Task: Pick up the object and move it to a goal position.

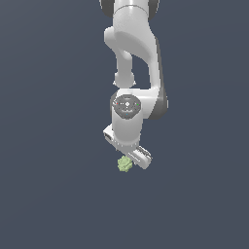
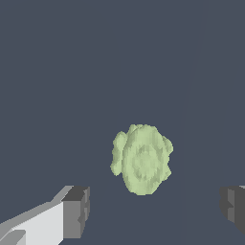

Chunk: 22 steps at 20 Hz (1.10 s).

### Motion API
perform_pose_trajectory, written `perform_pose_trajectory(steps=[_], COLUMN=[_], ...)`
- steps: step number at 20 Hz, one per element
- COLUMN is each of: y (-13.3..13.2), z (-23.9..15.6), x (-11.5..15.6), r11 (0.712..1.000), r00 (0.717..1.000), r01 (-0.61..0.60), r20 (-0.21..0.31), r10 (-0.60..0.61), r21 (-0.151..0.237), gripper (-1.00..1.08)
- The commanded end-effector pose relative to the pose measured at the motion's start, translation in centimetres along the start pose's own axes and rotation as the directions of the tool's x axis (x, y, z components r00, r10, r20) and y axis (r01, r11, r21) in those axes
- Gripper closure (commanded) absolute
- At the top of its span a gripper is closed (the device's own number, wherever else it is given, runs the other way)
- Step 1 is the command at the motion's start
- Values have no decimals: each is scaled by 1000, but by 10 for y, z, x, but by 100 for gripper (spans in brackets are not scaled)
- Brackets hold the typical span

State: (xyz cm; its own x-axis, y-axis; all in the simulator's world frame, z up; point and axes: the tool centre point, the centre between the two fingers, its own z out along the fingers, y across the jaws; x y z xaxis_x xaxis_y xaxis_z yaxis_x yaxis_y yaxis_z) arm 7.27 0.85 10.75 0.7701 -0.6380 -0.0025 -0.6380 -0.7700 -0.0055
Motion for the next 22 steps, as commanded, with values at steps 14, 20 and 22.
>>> perform_pose_trajectory(steps=[14,20,22], y=[0,1,1], z=[17,45,55], x=[9,9,9], r11=[995,995,995], r00=[995,995,995], r01=[-100,-103,-104], r20=[-3,-3,-3], r10=[100,103,104], r21=[-5,-5,-5], gripper=[-92,-92,-92])
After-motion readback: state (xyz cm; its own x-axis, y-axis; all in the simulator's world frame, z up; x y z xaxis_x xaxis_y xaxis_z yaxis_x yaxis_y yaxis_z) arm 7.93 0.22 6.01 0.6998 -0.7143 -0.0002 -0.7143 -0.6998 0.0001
